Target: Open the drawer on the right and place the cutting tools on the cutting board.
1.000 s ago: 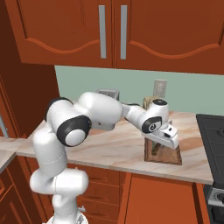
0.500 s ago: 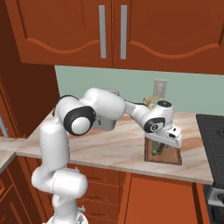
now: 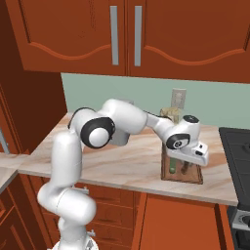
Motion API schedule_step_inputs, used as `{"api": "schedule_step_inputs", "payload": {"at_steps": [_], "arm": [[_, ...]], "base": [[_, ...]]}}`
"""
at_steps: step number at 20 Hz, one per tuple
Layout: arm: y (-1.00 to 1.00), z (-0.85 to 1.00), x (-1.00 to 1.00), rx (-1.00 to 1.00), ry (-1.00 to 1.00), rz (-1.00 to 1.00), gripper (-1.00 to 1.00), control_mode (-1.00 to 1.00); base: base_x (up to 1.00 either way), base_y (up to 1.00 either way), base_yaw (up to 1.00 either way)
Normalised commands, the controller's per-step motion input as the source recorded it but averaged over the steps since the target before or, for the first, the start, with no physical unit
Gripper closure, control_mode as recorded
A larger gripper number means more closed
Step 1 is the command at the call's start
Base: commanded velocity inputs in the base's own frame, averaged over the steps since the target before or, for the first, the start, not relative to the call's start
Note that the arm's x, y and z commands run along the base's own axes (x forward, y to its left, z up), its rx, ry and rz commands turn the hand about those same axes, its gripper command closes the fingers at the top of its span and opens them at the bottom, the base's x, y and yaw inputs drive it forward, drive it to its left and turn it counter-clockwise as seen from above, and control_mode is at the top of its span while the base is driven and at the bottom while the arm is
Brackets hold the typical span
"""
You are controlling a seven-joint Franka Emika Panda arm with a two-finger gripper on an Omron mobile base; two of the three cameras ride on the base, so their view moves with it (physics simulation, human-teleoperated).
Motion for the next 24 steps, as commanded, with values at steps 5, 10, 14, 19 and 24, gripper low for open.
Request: {"api": "schedule_step_inputs", "payload": {"at_steps": [5,10,14,19,24], "arm": [[-0.01,-0.25,0.08,0.0,0.0,0.07,1.0,-1.0],[0.0,-0.19,0.13,0.0,0.0,0.04,1.0,-1.0],[0.0,-0.14,0.19,0.0,0.0,0.02,-1.0,-1.0],[0.0,-0.01,0.05,0.0,0.0,0.0,-1.0,-1.0],[-0.01,0.21,0.0,0.04,0.0,0.0,-1.0,-1.0]], "base": [[0.0,0.0,0.0],[0.0,0.0,0.0],[0.0,0.0,0.0],[0.0,0.0,0.0],[0.0,0.0,0.0]]}}
